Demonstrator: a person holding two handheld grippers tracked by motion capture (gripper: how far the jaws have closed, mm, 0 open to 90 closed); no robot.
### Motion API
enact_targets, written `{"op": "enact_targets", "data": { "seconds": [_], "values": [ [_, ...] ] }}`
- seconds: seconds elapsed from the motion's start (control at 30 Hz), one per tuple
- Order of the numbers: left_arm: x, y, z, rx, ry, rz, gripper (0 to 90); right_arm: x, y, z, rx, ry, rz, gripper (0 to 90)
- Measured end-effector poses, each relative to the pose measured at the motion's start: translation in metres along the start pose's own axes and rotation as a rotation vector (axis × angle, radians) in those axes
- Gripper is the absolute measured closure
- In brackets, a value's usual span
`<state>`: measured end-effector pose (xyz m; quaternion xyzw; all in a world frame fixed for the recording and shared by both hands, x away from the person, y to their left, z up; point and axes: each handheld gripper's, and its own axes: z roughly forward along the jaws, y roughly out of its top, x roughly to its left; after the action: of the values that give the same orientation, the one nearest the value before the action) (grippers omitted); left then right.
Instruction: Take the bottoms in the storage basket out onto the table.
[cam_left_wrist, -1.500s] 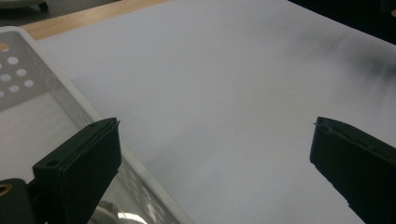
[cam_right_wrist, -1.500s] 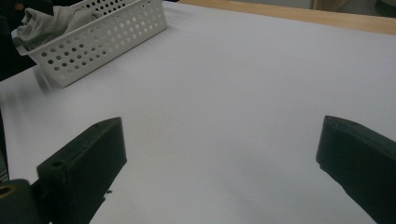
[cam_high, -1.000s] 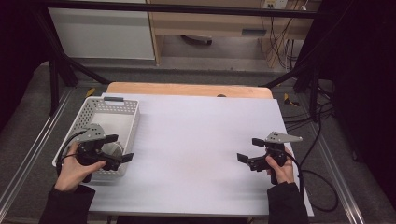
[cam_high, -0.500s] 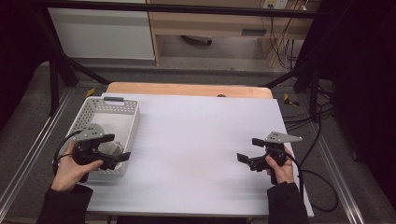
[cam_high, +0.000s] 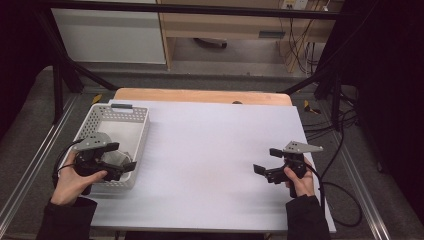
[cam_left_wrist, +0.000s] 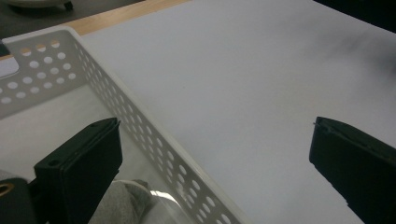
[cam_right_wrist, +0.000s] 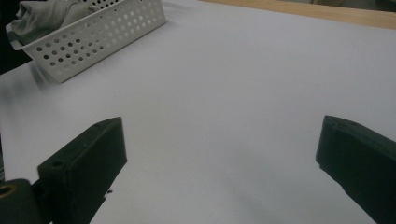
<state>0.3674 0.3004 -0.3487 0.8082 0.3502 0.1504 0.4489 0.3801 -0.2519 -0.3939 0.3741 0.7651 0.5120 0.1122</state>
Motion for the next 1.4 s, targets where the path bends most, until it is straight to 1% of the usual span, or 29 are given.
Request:
{"op": "enact_targets", "data": {
  "seconds": [0.07, 0.47, 0.77, 1.0, 1.13, 1.3, 1.4],
  "values": [
    [0.001, 0.000, -0.001, 0.005, 0.001, 0.000, 2.6, 0.000, 0.000, 0.000, -0.001, 0.000, 0.001, 2.1],
    [0.008, -0.001, -0.011, 0.009, 0.041, -0.016, 2.8, -0.001, 0.000, 0.000, -0.002, -0.001, 0.001, 2.2],
    [0.012, -0.003, -0.016, 0.023, 0.064, -0.025, 3.0, -0.001, 0.000, 0.000, -0.005, 0.002, 0.006, 2.2],
    [0.016, -0.003, -0.022, 0.020, 0.082, -0.032, 3.0, -0.002, -0.001, 0.001, 0.002, 0.002, 0.006, 2.3],
    [0.019, -0.004, -0.027, 0.018, 0.101, -0.039, 3.0, -0.002, -0.001, 0.001, -0.001, 0.002, 0.005, 2.3],
    [0.022, -0.006, -0.031, 0.013, 0.103, -0.048, 3.0, -0.002, -0.001, 0.000, -0.001, 0.001, 0.008, 2.3],
    [0.023, -0.007, -0.033, 0.023, 0.121, -0.050, 3.0, -0.002, -0.001, 0.000, 0.000, -0.001, 0.009, 2.3]
  ]
}}
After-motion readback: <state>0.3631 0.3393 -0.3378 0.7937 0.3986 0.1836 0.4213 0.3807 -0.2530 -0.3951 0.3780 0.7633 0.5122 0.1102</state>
